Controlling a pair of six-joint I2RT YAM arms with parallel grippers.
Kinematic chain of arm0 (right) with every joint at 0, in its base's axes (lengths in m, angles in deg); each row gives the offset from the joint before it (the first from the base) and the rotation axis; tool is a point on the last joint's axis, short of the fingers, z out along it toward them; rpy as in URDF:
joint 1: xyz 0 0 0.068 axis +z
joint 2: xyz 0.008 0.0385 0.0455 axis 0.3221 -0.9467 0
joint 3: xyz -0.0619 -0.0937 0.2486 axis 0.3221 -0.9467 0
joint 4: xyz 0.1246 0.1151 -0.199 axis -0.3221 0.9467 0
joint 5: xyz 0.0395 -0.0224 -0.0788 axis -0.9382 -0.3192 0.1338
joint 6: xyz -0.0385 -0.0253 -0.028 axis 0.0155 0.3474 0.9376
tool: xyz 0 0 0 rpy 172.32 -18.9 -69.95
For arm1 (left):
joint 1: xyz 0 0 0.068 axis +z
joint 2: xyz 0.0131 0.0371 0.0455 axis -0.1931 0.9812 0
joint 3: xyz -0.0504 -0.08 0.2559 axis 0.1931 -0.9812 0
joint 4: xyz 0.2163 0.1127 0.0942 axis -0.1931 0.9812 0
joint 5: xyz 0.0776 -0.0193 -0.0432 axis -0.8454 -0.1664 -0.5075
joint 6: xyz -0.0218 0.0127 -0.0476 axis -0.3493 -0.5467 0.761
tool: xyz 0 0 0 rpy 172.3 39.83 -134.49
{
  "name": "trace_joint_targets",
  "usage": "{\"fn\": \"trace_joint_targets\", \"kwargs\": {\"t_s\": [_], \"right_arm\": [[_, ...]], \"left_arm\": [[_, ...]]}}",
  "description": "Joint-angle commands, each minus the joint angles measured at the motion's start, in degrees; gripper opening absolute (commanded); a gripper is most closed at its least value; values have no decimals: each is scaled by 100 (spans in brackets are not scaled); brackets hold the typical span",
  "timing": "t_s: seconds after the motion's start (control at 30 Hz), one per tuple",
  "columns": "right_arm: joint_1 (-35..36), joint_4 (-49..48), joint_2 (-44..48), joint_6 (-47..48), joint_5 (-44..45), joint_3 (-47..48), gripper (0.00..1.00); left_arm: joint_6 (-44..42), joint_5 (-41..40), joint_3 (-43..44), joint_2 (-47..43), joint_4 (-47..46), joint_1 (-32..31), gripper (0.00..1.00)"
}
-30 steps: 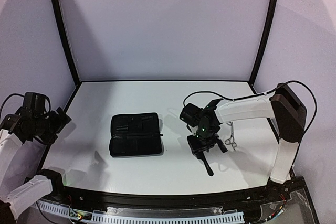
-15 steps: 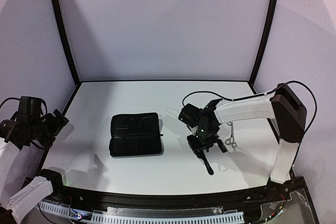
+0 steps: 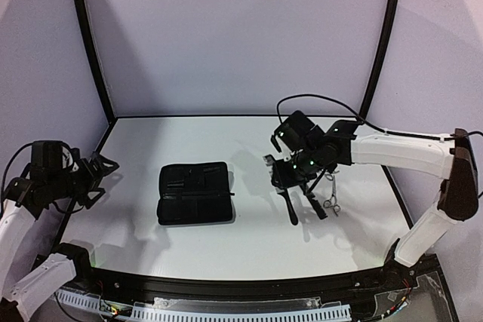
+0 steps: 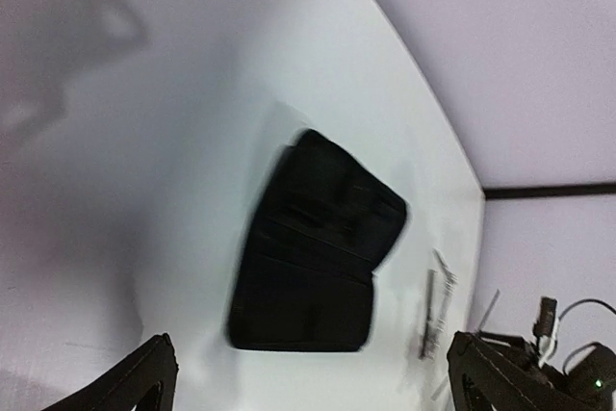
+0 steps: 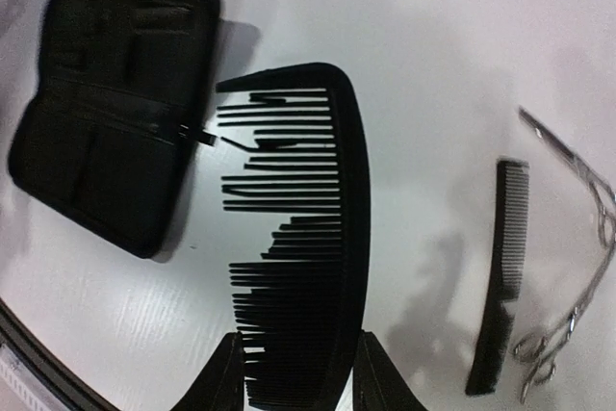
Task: Sort the hair-cutting tools
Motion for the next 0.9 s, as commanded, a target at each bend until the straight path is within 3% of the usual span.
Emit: {"fn": "trace_joint_targets", "kwargs": {"t_s": [0.0, 0.2, 0.37, 0.6, 0.87], "right_arm": [[135, -1146, 305, 1350, -725, 21, 27], [429, -1101, 362, 3350, -1481, 193, 27], [830, -948, 401, 4505, -1581, 254, 26], [956, -557, 268, 4920, -1686, 576, 26], [967, -405, 95, 5038, -1822, 797, 27]], "left_arm": [[333, 947, -62, 257, -1457, -556, 100], [471, 858, 510, 1381, -2576, -2461, 100], [395, 1368, 1237, 2666, -3039, -3408, 100], [221, 1645, 1834, 3494, -3100, -4036, 92], [172, 1891, 1936, 3918, -3236, -4176, 62]]}}
